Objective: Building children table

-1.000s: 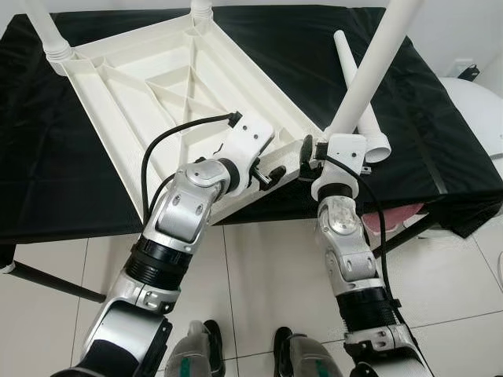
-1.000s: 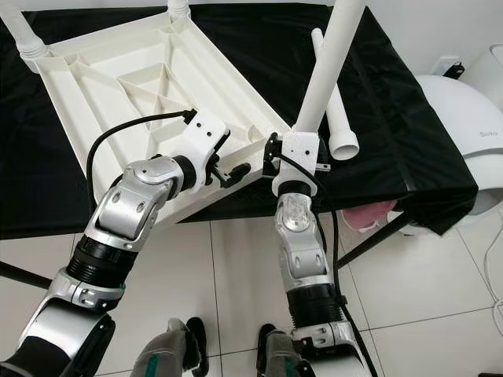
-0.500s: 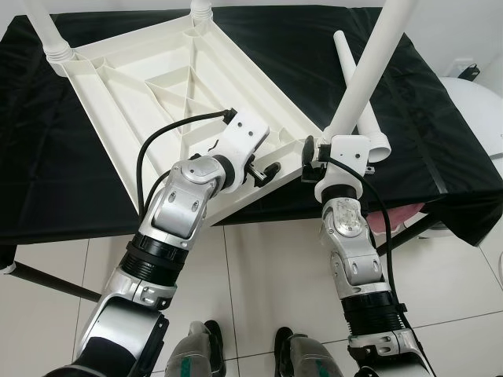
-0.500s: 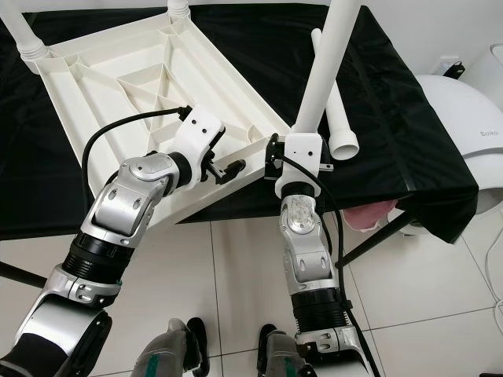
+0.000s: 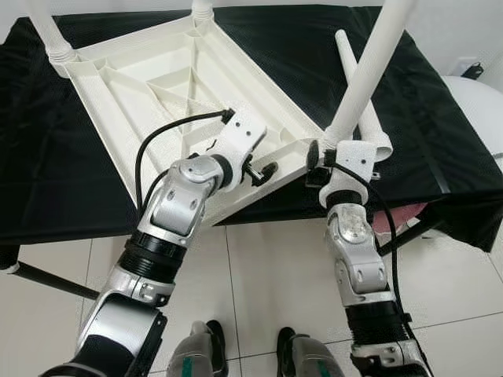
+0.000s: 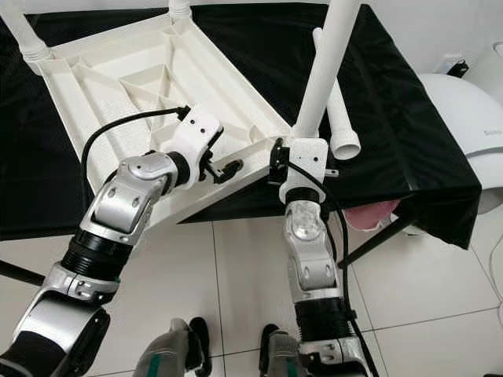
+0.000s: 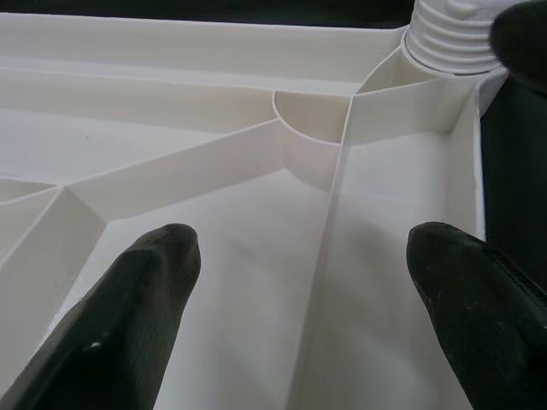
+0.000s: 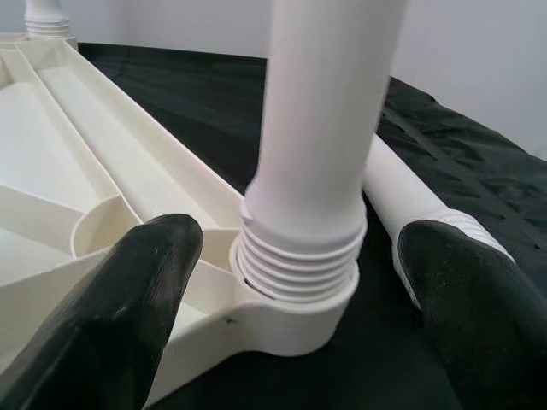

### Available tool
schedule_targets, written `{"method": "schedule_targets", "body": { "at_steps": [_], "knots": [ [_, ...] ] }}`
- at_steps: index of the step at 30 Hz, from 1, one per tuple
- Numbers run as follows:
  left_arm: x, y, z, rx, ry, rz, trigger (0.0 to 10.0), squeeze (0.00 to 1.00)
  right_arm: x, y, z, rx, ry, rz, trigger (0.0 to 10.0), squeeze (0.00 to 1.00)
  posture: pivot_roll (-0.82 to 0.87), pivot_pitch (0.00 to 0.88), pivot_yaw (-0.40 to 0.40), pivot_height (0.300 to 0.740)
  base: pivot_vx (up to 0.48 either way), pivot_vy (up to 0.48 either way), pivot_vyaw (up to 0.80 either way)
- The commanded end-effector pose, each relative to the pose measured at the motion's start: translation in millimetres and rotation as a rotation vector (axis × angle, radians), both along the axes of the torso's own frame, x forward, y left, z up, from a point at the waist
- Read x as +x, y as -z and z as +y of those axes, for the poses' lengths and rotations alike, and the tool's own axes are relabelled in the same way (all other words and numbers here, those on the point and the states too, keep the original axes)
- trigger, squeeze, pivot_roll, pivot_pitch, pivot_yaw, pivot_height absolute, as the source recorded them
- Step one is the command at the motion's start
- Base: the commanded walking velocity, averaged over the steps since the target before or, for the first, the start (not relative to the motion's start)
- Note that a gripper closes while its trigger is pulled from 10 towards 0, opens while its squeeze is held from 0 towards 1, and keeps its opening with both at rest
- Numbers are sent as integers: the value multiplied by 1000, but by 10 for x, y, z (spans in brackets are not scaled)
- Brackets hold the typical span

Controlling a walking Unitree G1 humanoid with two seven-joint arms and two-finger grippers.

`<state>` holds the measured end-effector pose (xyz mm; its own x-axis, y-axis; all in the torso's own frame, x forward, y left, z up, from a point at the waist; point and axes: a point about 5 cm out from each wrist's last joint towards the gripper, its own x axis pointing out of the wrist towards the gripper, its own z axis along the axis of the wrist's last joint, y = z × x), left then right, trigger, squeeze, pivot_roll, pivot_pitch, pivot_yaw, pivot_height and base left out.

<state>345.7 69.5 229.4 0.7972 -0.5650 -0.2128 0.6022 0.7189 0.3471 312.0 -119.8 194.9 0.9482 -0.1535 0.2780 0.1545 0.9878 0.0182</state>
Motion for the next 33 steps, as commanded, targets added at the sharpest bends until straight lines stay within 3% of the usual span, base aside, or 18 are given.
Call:
{"method": "schedule_targets", "body": {
  "at_steps": [1, 19, 33],
  "knots": [
    [17, 15, 7, 12, -21, -11, 10000, 0, -27, 34, -21, -6, 10, 14, 10000, 0, -81, 199, 29, 740, 0, 0, 0],
    [76, 0, 83, 22, -39, -19, 10000, 0, -69, 55, -132, -32, 26, 12, 10000, 0, -83, 195, 33, 740, 0, 0, 0],
    [115, 24, 26, 25, -11, -19, 10000, 0, -246, 196, -281, -124, -76, -3, 10000, 0, -105, 176, 46, 740, 0, 0, 0]
  ]
}}
